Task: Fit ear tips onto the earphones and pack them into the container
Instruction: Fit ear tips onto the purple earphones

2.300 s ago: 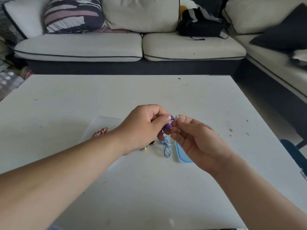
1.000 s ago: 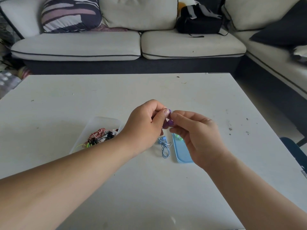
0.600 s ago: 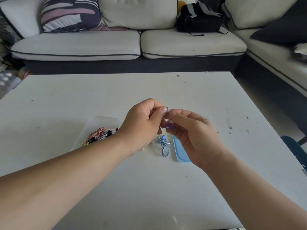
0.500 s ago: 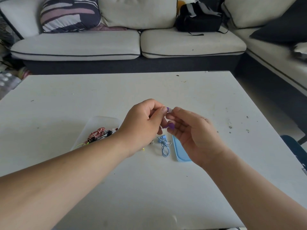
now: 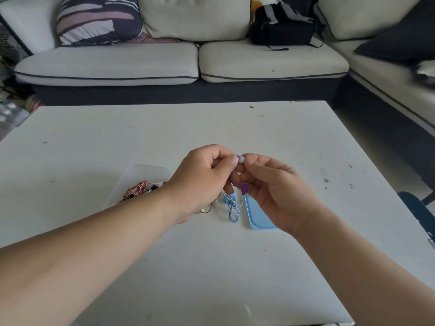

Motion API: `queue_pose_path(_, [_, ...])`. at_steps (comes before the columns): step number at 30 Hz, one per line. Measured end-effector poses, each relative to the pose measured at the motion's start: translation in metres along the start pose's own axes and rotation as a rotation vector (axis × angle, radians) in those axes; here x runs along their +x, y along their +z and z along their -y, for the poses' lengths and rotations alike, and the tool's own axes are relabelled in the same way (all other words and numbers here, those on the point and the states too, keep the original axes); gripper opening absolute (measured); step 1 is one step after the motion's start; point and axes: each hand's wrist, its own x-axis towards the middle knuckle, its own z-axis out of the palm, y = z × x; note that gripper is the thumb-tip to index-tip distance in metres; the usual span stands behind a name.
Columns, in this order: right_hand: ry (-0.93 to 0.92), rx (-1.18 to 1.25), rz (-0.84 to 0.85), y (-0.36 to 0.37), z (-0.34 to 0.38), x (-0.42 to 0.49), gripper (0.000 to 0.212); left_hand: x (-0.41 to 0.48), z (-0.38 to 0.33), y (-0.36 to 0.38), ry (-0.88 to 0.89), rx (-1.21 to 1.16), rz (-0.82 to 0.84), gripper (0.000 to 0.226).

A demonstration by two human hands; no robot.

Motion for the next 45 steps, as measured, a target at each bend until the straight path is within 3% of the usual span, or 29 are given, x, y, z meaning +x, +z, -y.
queue_pose_path(6, [0.059, -0.027, 0.002, 0.001, -0.001, -0.001, 0.018, -0.002, -0.003, 0.0, -0.045, -0.041, 0.02, 0.025])
queue_pose_path(11, [0.277, -0.004, 0.025, 0.004, -0.006, -0.005, 0.031, 0.0, -0.002, -0.002, -0.094, -0.044, -0.013, 0.023])
queue_pose_path(17, [0.411, 0.063, 0.116, 0.006, -0.005, -0.012, 0.022, 0.004, -0.001, -0.005, -0.125, -0.052, -0.058, 0.02])
queue_pose_path(23, [0.323, 0.024, 0.073, -0.001, -0.008, -0.009, 0.024, 0.007, -0.002, -0.006, -0.144, -0.107, -0.096, 0.01])
queue_pose_path(26, [0.29, 0.061, 0.014, -0.003, -0.008, -0.007, 0.029, 0.008, -0.002, -0.007, -0.142, -0.104, -0.105, 0.022])
queue_pose_path(32, [0.222, 0.03, -0.046, -0.009, -0.002, -0.006, 0.019, 0.008, 0.004, -0.003, -0.145, -0.082, -0.047, 0.017])
queue_pose_path(45, [0.247, -0.019, -0.072, -0.031, 0.0, -0.009, 0.016, 0.01, 0.005, 0.015, -0.121, 0.096, 0.039, 0.011])
